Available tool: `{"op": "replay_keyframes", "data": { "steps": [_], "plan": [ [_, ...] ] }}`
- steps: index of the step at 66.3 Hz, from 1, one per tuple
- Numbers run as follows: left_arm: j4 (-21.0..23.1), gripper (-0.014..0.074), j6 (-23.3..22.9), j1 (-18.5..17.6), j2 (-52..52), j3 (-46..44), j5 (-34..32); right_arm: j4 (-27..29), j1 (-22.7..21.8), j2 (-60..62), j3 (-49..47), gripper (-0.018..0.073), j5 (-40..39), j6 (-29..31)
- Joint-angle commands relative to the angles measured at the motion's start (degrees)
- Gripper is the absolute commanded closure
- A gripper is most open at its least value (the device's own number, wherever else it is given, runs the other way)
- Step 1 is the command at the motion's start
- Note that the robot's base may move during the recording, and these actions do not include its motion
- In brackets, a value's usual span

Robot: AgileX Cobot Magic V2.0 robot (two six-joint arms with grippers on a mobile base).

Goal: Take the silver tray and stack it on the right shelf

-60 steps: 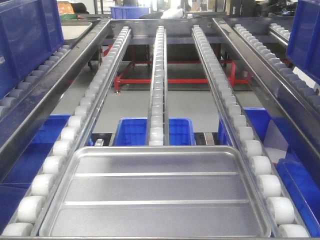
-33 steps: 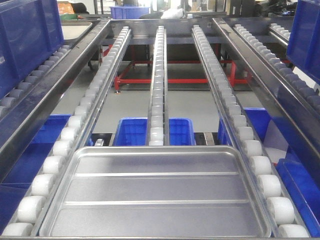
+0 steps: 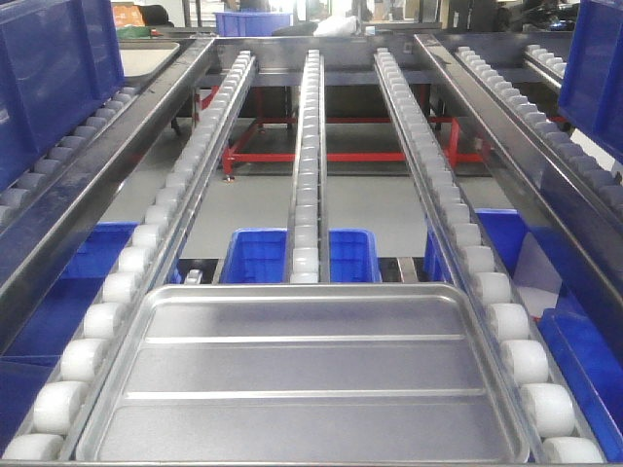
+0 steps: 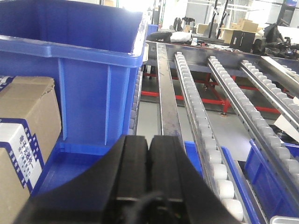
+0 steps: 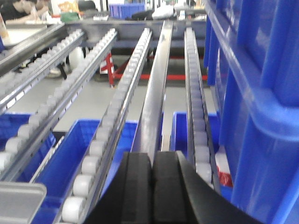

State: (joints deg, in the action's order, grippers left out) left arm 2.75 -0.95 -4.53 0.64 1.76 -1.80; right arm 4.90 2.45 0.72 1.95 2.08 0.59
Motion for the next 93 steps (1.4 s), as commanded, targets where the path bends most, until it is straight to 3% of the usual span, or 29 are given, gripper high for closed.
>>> {"op": "replay_keyframes", "data": {
  "steps": [1,7,12,27,35,51,58,66,80,93],
  "plan": [
    [0.3,0.0689,0.2,0.1,0.2,-1.8,0.2,0.1,0.0,0.6,-2.8,0.0512,-4.8,-0.2],
    [0.8,0.0689,0.2,0.1,-2.2,-7.9,11.1,0.1,0.0,-2.2,-8.9,0.0512,3.0,-0.2],
    [0.8,0.0689,0.2,0.1,-5.8,-12.8,16.0,0.1,0.0,-6.2,-14.8,0.0512,11.0,-0.2],
    [1.4,0.0689,0.2,0.1,-24.8,-30.0,37.9,0.3,0.0,-24.9,-33.0,0.0512,30.6,-0.2],
    [6.2,0.0689,0.2,0.1,-32.6,-34.3,41.1,0.3,0.0,-32.0,-38.4,0.0512,34.8,-0.2],
    [17.6,0.0689,0.2,0.0,-43.7,-34.8,38.0,1.5,0.0,-39.2,-38.7,0.0509,35.9,-0.6],
    [18.5,0.0688,0.4,-1.4,-47.7,-36.5,40.3,3.6,0.0,-42.3,-38.7,0.0501,39.0,-3.3],
    [13.9,0.0689,-1.0,-5.5,-50.9,-39.2,39.4,3.1,0.0,-44.8,-38.7,0.0498,37.8,-6.1],
    [-10.3,0.0689,-23.8,-16.4,-56.8,-43.2,38.6,2.9,0.2,-48.6,-38.7,0.0488,34.4,-10.7],
    [-18.3,0.0689,-37.1,-26.3,-63.9,-47.2,40.8,2.0,5.1,-54.8,-38.7,0.0488,32.1,-14.7]
  ]
}}
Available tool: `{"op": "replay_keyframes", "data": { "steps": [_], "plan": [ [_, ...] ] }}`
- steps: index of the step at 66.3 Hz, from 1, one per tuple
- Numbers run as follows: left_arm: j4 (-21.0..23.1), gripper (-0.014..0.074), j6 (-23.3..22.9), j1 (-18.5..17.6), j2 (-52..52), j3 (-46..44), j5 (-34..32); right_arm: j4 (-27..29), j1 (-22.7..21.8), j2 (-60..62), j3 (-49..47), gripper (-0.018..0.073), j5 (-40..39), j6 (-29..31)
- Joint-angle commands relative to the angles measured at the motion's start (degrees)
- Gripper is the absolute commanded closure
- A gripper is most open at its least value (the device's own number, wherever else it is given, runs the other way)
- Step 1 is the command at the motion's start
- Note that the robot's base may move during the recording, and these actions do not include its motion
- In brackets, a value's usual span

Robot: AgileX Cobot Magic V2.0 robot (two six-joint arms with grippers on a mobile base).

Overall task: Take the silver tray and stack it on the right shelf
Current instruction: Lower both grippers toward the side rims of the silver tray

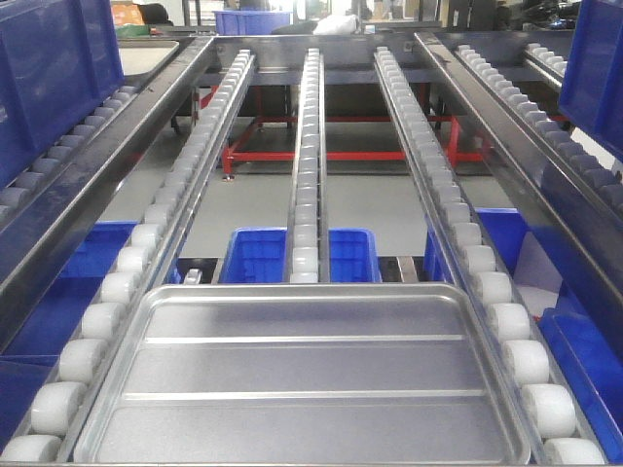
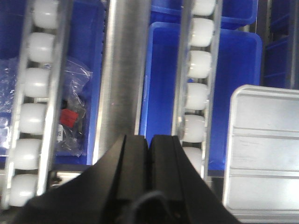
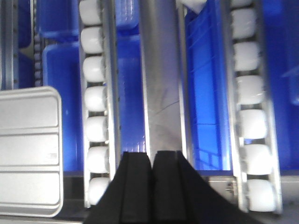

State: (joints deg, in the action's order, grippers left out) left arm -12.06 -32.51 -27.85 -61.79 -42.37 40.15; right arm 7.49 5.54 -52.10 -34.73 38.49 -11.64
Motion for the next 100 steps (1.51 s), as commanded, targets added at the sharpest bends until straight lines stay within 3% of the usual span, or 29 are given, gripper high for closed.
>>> {"op": "replay_keyframes", "data": {
  "steps": [1,10,21,25,31,42,53,70,88,94,100],
  "plan": [
    [-3.8,0.0689,-6.2,-3.6,-1.9,-3.3,-1.0,-1.0,2.7,-2.5,-2.0,0.0488,-4.6,-3.2],
    [-4.2,0.0689,-8.1,-7.5,-6.0,-5.5,0.1,-8.7,8.0,-7.2,-2.0,0.0488,-6.2,-15.7],
    [-9.9,0.0689,-20.0,-11.4,-8.8,-5.9,0.8,-19.6,14.1,-12.1,-2.2,0.0488,-5.5,-32.4],
    [-11.8,0.0689,-23.5,-12.6,-9.4,-5.9,1.5,-22.3,16.8,-13.6,-3.0,0.0488,-4.3,-36.0],
    [-12.4,0.0689,-24.0,-14.7,-10.4,-5.9,2.6,-25.1,20.9,-15.2,-5.3,0.0488,-2.9,-40.0],
    [-11.5,0.0689,-24.1,-18.3,-12.3,-5.9,3.3,-25.1,26.8,-17.6,-9.1,0.0488,-1.7,-42.7],
    [-11.2,0.0689,-24.1,-19.3,-12.6,-5.9,3.3,-23.8,31.2,-19.7,-10.0,0.0488,-3.0,-43.1],
    [-11.2,0.0689,-24.1,-19.3,-12.6,-5.9,2.6,-20.7,31.4,-23.9,-10.0,0.0488,-5.1,-43.1],
    [-10.9,0.0680,-23.9,-19.3,-15.9,-6.0,-4.4,-20.5,31.4,-24.0,-10.0,0.0488,-5.2,-43.1],
    [-10.4,0.0551,-23.9,-19.3,-17.1,-6.2,-2.9,-20.5,31.4,-24.0,-10.0,0.0484,-5.2,-43.1],
    [-7.2,0.0297,-23.9,-19.3,-17.4,-6.6,-1.9,-20.6,31.4,-24.0,-10.0,0.0405,-6.0,-43.0]
  ]
}}
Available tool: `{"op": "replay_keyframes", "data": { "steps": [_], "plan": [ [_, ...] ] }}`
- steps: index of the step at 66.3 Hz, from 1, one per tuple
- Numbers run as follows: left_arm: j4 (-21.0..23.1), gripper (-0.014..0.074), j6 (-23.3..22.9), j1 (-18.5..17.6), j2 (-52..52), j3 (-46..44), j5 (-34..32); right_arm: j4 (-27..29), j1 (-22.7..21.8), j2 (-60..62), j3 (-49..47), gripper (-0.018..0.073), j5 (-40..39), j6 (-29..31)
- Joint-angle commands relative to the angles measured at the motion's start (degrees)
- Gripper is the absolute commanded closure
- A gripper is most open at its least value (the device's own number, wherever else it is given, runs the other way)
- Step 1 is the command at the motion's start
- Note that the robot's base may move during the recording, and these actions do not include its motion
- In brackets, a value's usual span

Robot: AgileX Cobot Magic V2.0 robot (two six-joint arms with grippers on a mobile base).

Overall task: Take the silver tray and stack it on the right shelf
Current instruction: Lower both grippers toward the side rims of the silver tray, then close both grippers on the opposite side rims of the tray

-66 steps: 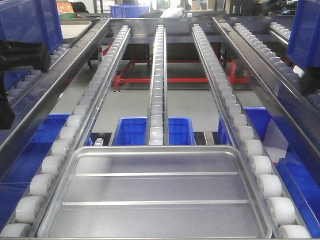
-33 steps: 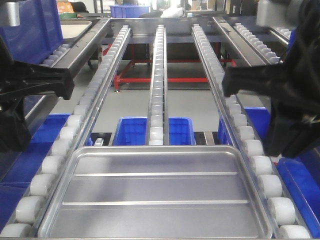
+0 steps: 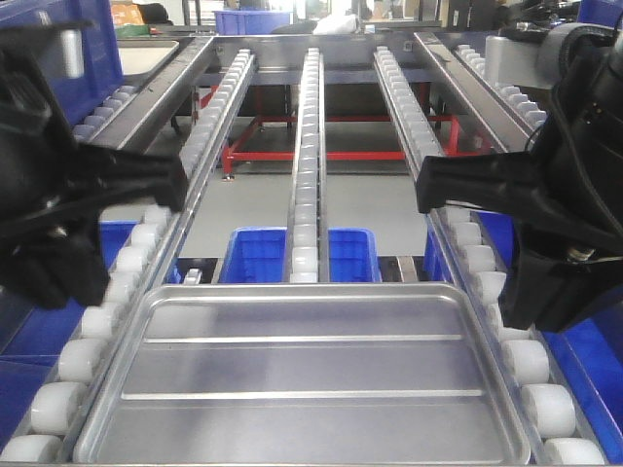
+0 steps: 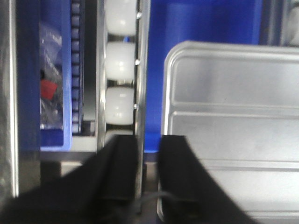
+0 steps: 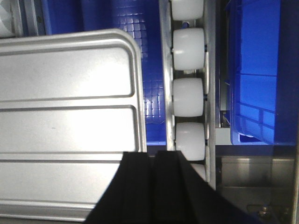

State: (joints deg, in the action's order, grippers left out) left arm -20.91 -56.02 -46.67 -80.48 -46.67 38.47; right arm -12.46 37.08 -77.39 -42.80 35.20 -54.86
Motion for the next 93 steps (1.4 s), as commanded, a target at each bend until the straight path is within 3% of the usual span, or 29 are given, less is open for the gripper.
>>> {"op": "replay_keyframes", "data": {
  "steps": [1,5,10,15,25,58,71,93],
  "plan": [
    [2.1,0.0269,-0.4,-0.5,1.3,-2.3,-0.3,-0.6,-0.1,1.3,-2.0,0.0385,-2.9,0.2],
    [3.9,0.0198,-0.4,-0.5,1.1,-2.9,-0.5,-0.6,-0.1,1.1,-2.0,0.0279,-3.6,0.2],
    [4.0,0.0211,-0.4,-0.5,0.0,-3.4,-1.8,-0.6,-0.1,-0.2,-2.0,0.0156,-4.5,0.2],
    [4.0,0.0226,-0.4,-0.5,-1.7,-3.9,-2.1,-0.6,-0.1,-2.3,-2.0,0.0106,-4.6,0.2],
    [3.0,0.0226,-0.4,-0.5,-4.0,-5.7,0.6,-0.6,-0.1,-5.8,-2.0,0.0104,-4.6,0.2],
    [1.3,0.0226,-0.3,-0.5,-8.0,-5.7,0.4,-0.7,-0.1,-7.0,-2.0,0.0106,-6.2,0.2],
    [1.3,0.0231,-0.3,-0.5,-8.7,-5.7,0.3,-1.9,-0.1,-7.6,-2.0,0.0173,-7.3,0.2],
    [1.3,0.0440,-0.2,-0.5,-8.7,-5.7,0.2,-2.9,-0.1,-7.8,-2.0,0.0209,-8.4,0.2]
  ]
}}
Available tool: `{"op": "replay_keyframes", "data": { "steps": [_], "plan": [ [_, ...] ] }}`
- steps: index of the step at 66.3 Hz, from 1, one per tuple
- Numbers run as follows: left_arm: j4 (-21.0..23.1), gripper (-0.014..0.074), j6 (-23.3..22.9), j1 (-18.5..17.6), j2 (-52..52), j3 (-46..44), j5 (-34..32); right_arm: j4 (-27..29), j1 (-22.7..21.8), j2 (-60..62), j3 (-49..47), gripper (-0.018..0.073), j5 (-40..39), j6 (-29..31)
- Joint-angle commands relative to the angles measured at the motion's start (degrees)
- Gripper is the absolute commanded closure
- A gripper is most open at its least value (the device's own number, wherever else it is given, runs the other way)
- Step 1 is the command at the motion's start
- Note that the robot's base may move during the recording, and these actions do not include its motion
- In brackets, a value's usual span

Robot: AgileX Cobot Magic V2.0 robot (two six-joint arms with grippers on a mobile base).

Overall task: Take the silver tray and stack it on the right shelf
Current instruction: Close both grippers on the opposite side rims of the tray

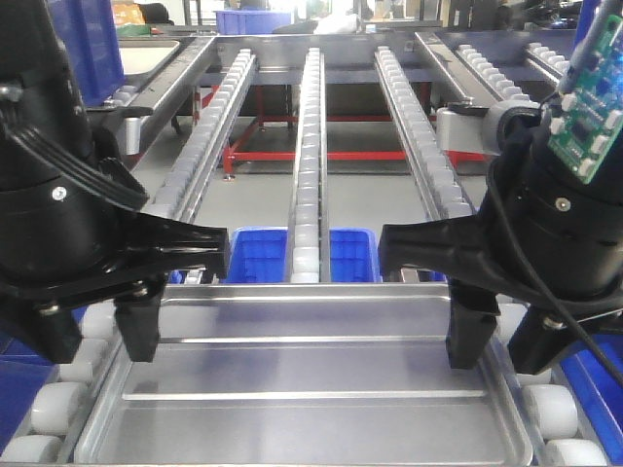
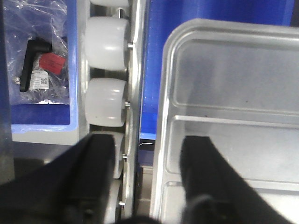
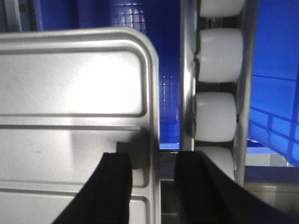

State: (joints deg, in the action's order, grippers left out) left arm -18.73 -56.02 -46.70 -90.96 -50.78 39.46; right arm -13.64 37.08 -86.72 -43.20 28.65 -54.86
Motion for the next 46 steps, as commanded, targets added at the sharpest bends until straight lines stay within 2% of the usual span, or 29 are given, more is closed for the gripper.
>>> {"op": "replay_keyframes", "data": {
  "steps": [1,9,46],
  "plan": [
    [-0.9,0.0443,-0.2,-0.4,1.8,-1.6,-0.8,-1.8,-0.1,1.5,-1.6,0.0209,-1.9,0.2],
    [-0.9,0.0470,-0.2,-0.4,1.8,-1.6,-0.8,-2.0,-0.1,0.9,-1.6,0.0209,-2.3,0.2],
    [-0.9,0.0464,-0.2,-0.4,0.9,-1.6,-2.9,-2.0,-0.1,0.9,-1.6,0.0209,-2.1,0.2]
  ]
}}
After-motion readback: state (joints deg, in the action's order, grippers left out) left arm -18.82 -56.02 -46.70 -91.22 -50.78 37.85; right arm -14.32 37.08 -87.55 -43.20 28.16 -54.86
